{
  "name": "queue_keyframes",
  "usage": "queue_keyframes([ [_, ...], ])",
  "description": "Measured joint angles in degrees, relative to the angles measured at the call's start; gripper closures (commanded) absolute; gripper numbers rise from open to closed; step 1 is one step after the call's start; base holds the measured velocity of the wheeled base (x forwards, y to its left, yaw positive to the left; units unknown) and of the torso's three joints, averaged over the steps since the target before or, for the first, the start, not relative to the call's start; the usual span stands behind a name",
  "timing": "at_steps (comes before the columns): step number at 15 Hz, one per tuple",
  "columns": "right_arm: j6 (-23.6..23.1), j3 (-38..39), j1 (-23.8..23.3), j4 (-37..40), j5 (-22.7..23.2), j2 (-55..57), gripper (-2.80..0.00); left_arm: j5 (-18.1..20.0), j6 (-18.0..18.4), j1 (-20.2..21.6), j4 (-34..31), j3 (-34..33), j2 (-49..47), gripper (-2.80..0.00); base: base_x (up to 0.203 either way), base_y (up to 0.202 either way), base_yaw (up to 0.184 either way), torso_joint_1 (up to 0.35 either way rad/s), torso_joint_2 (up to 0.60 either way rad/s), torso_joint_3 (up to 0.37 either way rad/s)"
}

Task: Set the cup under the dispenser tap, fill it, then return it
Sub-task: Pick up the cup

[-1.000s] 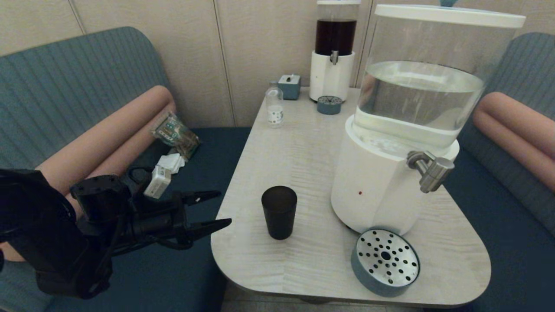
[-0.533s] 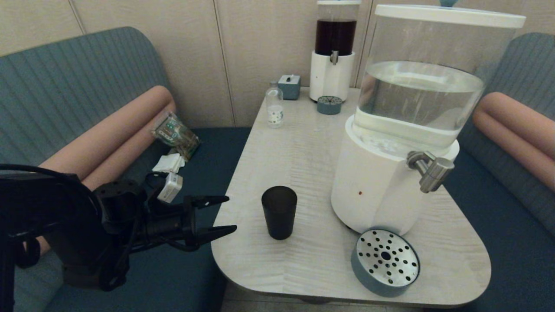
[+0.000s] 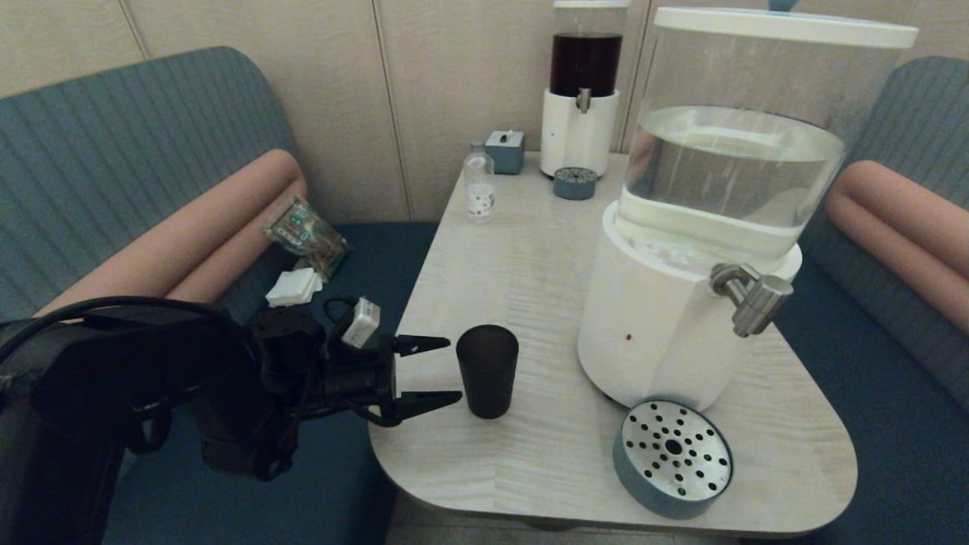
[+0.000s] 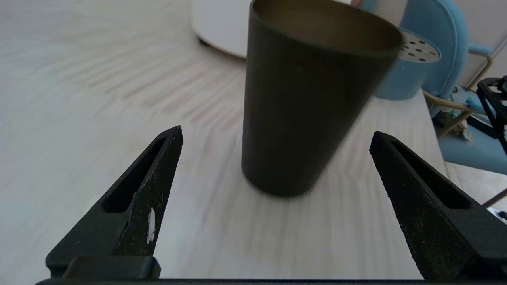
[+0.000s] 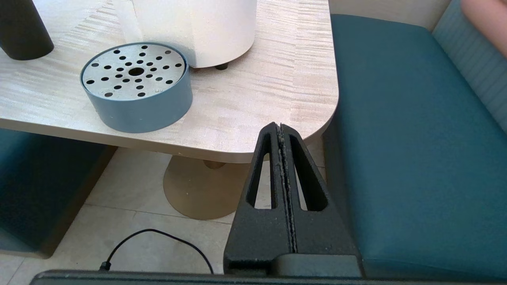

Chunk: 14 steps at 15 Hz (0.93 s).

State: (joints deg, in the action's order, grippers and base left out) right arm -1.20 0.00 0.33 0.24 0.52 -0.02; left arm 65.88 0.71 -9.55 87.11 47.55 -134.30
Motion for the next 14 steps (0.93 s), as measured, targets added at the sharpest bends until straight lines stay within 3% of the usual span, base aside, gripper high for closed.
queue_keyframes([
  [9,-0.01,0.00,-0.02,0.01,0.00,0.00,0.00,-7.34,-1.96,-5.53,0.07,7.75,-4.52,-2.80,0.000,0.000,0.000,0.000,0.00,0.000],
  [14,0.00,0.00,0.00,0.02,-0.02,0.00,0.00,-12.18,-2.16,-8.47,0.08,8.60,-5.23,-2.80,0.000,0.000,0.000,0.000,0.00,0.000],
])
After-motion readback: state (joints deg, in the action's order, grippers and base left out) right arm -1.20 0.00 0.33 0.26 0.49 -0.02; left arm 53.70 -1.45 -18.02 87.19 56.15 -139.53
